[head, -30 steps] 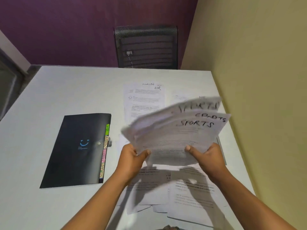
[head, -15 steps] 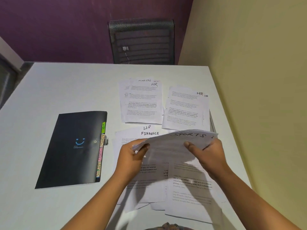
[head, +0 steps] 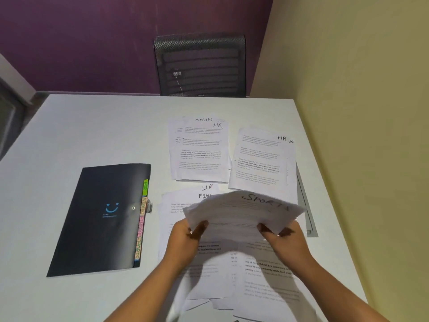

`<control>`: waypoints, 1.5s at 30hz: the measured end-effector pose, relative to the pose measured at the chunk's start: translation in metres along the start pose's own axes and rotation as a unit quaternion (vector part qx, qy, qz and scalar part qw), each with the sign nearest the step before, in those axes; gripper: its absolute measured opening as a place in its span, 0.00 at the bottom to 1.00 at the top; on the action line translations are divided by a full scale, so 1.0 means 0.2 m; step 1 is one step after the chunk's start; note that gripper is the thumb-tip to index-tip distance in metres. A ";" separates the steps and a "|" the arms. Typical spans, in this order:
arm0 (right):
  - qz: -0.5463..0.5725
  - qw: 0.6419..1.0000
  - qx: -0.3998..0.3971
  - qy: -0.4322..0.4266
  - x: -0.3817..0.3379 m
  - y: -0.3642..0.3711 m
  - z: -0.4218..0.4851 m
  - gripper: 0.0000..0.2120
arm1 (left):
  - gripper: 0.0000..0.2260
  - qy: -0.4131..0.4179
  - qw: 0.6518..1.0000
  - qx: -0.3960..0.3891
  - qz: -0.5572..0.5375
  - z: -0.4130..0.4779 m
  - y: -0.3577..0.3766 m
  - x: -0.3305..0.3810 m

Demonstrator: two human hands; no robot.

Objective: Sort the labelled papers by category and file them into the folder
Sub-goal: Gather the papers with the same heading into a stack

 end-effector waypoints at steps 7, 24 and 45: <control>-0.096 0.992 -0.073 0.041 0.06 0.09 0.11 0.12 | 0.09 -0.052 0.998 -0.039 -0.005 0.08 0.05 -0.13; 0.106 0.978 0.099 0.147 0.11 -0.05 0.63 0.08 | 0.09 -0.196 0.980 0.031 -0.023 0.60 -0.10 -0.20; 0.088 0.963 0.135 0.218 0.43 -0.21 0.98 0.05 | 0.36 -0.268 0.931 0.097 0.227 1.28 -0.17 -0.32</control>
Point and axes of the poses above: each hand's wrist, its own z-axis towards the middle knuckle, its own y-axis out of the palm, x = y × z, the point moved 5 cm from there along z, towards the middle knuckle, and after that the axes turned 9 degrees about z, right-handed, at the moved point
